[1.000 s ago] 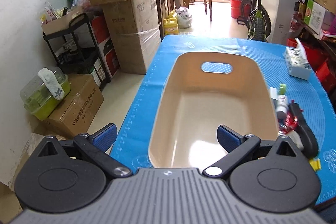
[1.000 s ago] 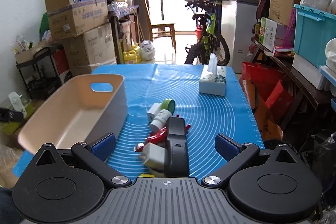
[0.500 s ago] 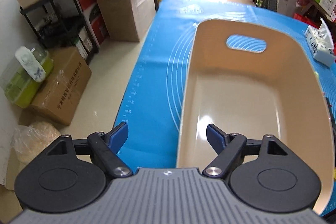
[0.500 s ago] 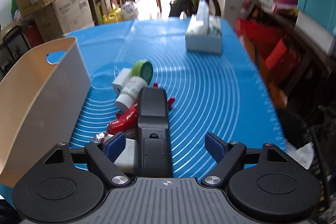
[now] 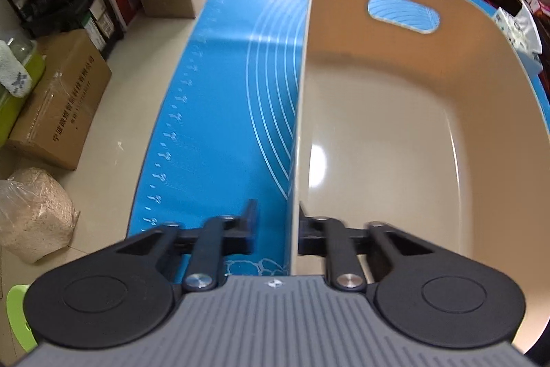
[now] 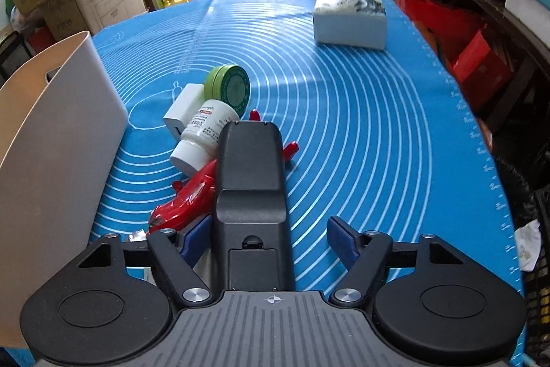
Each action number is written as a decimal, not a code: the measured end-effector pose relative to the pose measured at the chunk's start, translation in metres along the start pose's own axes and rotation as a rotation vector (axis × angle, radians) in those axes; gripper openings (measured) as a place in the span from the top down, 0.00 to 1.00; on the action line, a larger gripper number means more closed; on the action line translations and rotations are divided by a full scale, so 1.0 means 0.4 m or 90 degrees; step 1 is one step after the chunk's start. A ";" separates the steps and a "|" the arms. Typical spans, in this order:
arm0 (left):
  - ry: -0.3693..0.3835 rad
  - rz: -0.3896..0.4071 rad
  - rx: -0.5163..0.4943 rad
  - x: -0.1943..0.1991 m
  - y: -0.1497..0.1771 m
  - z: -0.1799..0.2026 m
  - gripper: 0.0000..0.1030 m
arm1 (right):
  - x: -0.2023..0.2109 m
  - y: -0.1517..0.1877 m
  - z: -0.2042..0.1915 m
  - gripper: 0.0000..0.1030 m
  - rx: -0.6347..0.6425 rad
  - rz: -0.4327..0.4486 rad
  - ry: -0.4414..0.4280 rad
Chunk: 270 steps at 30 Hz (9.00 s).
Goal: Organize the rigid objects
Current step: 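Grasp the beige bin's wall with the left tool while the right tool grasps the black device, then lift the black device with the right tool into the bin and release, then move the right tool to the yellow plastic tool and grasp it, then carry the yellow tool into the bin and open the right tool, then move the right tool to the white charger and grasp it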
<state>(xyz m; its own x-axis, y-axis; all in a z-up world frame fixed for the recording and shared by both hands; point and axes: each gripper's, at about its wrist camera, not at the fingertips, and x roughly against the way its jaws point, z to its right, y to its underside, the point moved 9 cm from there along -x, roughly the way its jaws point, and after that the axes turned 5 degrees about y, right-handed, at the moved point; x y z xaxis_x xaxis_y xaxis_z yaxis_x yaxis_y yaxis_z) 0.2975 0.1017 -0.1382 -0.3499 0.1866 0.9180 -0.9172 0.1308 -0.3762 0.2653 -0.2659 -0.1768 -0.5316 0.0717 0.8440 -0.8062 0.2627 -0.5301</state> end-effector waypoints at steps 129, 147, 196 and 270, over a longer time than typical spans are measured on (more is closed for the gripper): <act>0.023 0.002 -0.025 0.007 0.006 0.015 0.97 | 0.162 0.181 -0.189 0.26 0.251 -0.044 -0.006; 0.022 0.002 -0.026 0.005 0.006 0.016 0.97 | 0.130 0.197 -0.218 0.38 0.418 -0.120 -0.036; 0.026 0.001 -0.024 0.004 0.005 0.016 0.97 | 0.343 -0.191 -0.379 0.50 0.253 0.239 -0.022; 0.027 0.001 -0.031 0.005 0.004 0.012 0.97 | 0.231 -0.107 -0.604 0.36 0.315 0.147 -0.063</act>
<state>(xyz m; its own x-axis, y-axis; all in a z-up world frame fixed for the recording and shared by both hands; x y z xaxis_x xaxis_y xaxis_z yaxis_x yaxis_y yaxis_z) 0.2945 0.0977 -0.1365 -0.3417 0.2273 0.9119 -0.9060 0.1782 -0.3839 0.3134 -0.0382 -0.0564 -0.7113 -0.0240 0.7025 -0.6790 -0.2347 -0.6956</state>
